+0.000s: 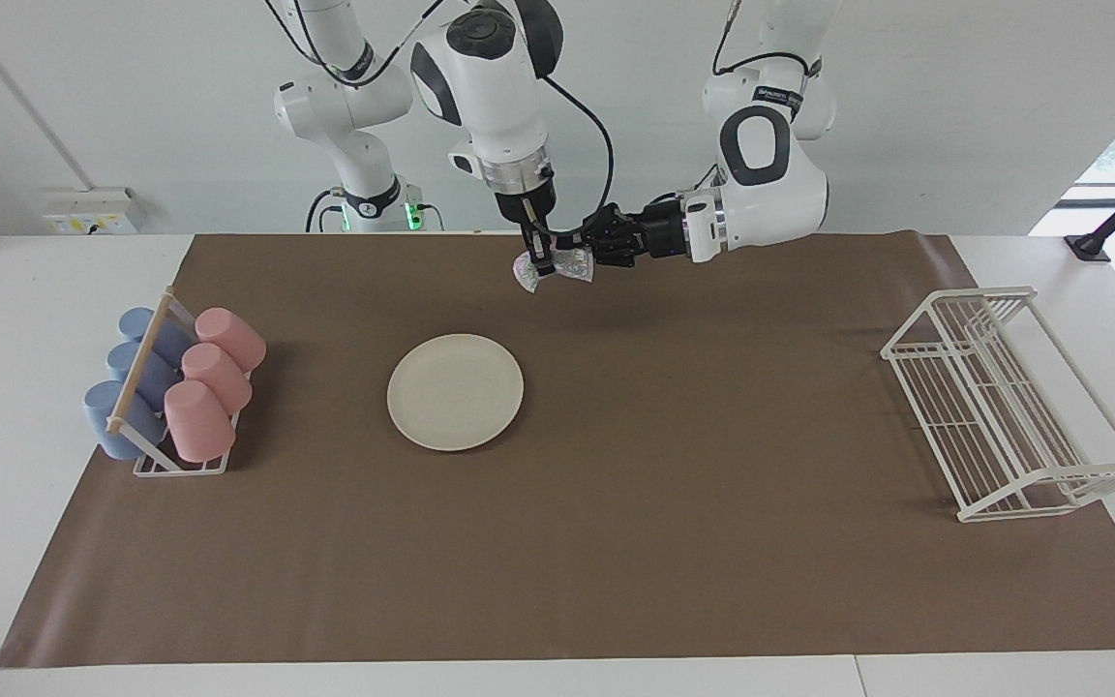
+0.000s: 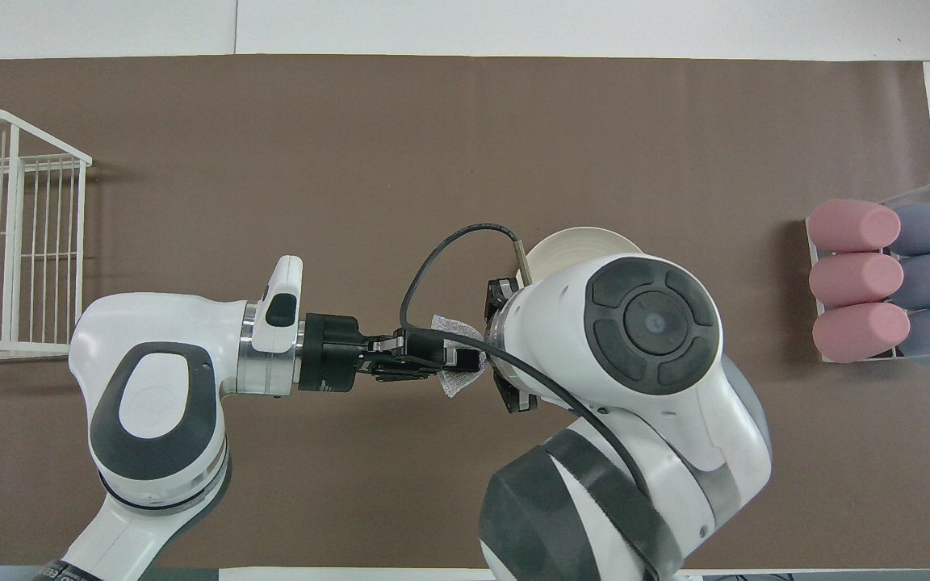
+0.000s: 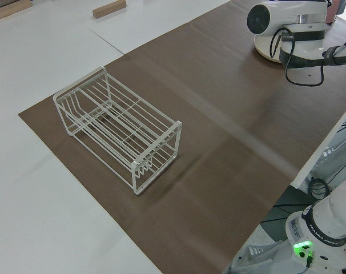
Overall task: Wipe plate with sponge
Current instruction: 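Grasp the scrubber with the left gripper while the right gripper releases it, then carry the scrubber toward the rack while the right gripper withdraws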
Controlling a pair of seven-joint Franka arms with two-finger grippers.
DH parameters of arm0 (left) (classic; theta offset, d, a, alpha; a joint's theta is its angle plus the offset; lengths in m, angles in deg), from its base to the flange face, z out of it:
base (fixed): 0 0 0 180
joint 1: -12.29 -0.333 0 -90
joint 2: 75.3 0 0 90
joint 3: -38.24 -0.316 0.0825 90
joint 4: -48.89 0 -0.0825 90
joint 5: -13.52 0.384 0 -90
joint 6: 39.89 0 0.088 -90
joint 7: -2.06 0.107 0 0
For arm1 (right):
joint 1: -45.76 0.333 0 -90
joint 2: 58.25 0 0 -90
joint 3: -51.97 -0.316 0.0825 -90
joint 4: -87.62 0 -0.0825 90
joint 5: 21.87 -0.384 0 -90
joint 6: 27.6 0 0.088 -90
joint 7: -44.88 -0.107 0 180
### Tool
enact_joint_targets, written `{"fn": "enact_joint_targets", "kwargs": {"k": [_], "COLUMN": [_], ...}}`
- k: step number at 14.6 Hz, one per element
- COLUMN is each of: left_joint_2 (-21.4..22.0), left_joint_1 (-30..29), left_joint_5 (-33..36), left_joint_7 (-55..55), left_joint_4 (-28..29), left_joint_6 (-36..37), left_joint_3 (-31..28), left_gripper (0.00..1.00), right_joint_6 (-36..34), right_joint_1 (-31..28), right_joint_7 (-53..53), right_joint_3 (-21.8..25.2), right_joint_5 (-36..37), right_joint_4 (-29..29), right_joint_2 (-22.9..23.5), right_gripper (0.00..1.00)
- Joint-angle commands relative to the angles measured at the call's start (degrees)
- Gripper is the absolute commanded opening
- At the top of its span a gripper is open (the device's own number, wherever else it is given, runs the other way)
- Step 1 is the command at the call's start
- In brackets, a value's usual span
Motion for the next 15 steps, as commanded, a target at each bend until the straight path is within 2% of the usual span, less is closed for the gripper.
{"fn": "enact_joint_targets", "kwargs": {"k": [1,2,4,5,8,11,15], "left_joint_2": [0.53,0.53,0.62,0.7,0.79,0.97,1.41], "left_joint_1": [0.08,0.08,0.08,0.08,-0.44,-2.55,-6.06], "left_joint_5": [-0.6,-0.6,-0.6,-0.51,-0.34,1.93,18.0], "left_joint_7": [-0.56,-0.56,-0.65,-0.74,-0.91,-2.66,-10.74], "left_joint_4": [0.85,0.94,0.94,0.94,1.03,1.03,-0.81], "left_joint_6": [0.46,0.55,0.46,0.37,0.46,0.2,0.81], "left_joint_3": [-0.62,-0.62,-0.71,-0.71,-0.8,-0.88,-0.88], "left_gripper": [0.0,0.0,0.0,0.0,0.0,0.0,0.0], "right_joint_6": [-0.72,-0.55,-0.64,-0.64,-0.99,-6.85,-14.07], "right_joint_1": [-0.16,-0.25,-0.34,-0.69,-2.27,-6.21,-14.9], "right_joint_7": [-1.0,-0.83,1.53,4.25,13.64,31.62,56.77], "right_joint_3": [-0.16,-0.16,-0.16,-0.16,0.02,0.11,0.37], "right_joint_5": [-0.17,-0.17,0.09,0.09,0.18,0.44,0.7], "right_joint_4": [0.72,0.72,0.11,-0.42,-1.38,-1.83,-2.0], "right_joint_2": [-0.14,-0.4,-1.63,-2.33,-3.56,-4.71,-5.85], "right_gripper": [0.0,0.0,0.64,1.0,1.0,1.0,1.0]}}
